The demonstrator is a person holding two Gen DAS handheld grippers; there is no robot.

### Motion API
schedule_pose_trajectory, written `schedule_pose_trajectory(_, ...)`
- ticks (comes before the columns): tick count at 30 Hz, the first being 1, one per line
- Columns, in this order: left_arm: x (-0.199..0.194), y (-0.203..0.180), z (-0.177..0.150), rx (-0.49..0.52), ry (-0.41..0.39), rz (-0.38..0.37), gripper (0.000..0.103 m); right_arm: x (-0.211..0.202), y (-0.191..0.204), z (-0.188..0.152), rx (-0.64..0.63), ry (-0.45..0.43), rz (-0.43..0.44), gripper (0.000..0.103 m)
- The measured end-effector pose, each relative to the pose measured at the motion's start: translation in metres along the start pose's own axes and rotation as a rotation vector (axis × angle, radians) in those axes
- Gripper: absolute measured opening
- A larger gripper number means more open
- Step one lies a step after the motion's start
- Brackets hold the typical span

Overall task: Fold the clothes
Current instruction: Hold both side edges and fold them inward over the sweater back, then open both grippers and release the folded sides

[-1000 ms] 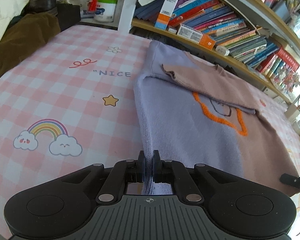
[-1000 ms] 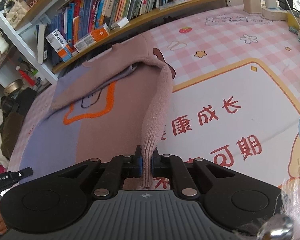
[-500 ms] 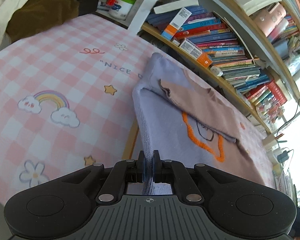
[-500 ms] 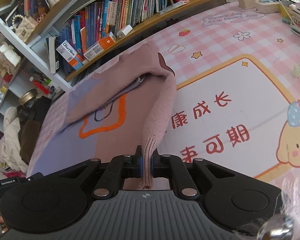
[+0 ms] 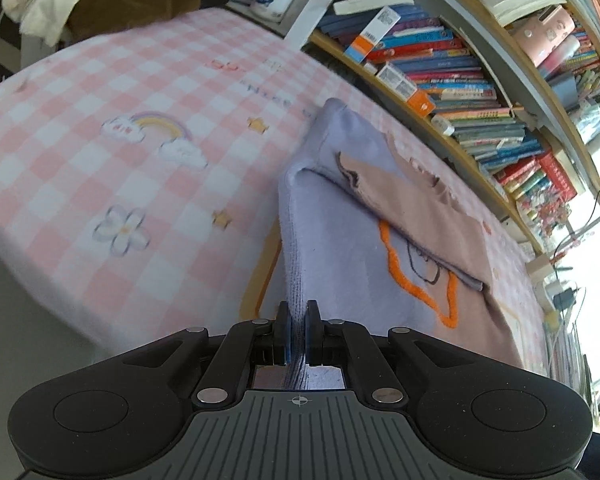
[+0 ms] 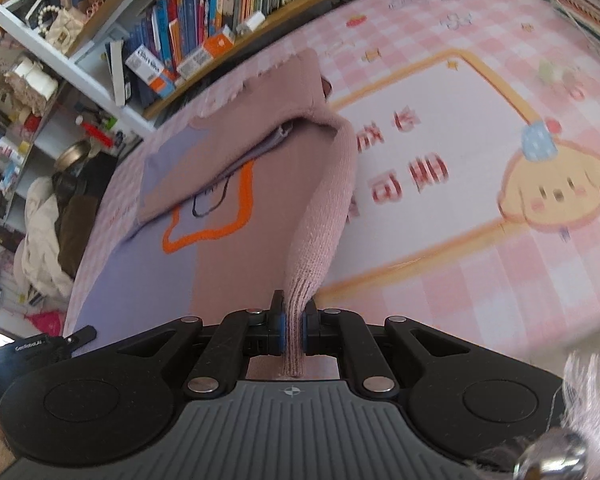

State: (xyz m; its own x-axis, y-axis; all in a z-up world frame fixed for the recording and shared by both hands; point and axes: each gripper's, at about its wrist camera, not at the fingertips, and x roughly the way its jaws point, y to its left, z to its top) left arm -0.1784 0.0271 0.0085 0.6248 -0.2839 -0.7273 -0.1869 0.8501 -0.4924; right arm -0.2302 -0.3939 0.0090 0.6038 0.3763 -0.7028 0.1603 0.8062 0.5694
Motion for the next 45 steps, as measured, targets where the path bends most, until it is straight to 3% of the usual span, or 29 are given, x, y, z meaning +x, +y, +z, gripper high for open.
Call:
schedule_pose_trajectory(5, -0.013, 0.018, -0.021, -0.019, 0.054, 0.018, 0.005, -0.011, -0.015, -0.017, 0.052, 0.07, 0.009, 0.006)
schedule_pose_trajectory(10, -0.02, 0.02, -0.018, -0.065, 0.044, -0.04, 0.005, -0.025, -0.012, -0.016, 0.055, 0.063, 0.042, 0.006)
schedule_pose_trajectory(17, -0.019, 0.014, 0.028, -0.202, -0.089, -0.233, 0.005, -0.04, 0.01, 0.027, 0.089, -0.11, 0.147, 0.006)
schedule_pose_trajectory(22, 0.003, 0.006, 0.075, -0.265, -0.157, -0.309, 0.005, -0.026, 0.012, 0.07, 0.195, -0.245, 0.193, 0.006)
schedule_pose_trajectory(30, 0.068, -0.011, 0.136, -0.285, -0.114, -0.26, 0.005, 0.024, 0.026, 0.131, 0.239, -0.302, 0.136, 0.006)
schedule_pose_trajectory(36, 0.102, -0.007, 0.157, -0.285, -0.05, -0.208, 0.005, 0.065, 0.025, 0.153, 0.256, -0.277, 0.05, 0.006)
schedule_pose_trajectory(40, 0.106, -0.004, 0.165, -0.252, -0.05, -0.205, 0.008, 0.086, 0.023, 0.161, 0.264, -0.26, 0.001, 0.007)
schedule_pose_trajectory(43, 0.11, -0.001, 0.171, -0.227, -0.05, -0.202, 0.01, 0.099, 0.02, 0.166, 0.273, -0.255, -0.045, 0.014)
schedule_pose_trajectory(45, 0.112, 0.0, 0.175, -0.211, -0.05, -0.2, 0.016, 0.104, 0.018, 0.168, 0.278, -0.26, -0.064, 0.03)
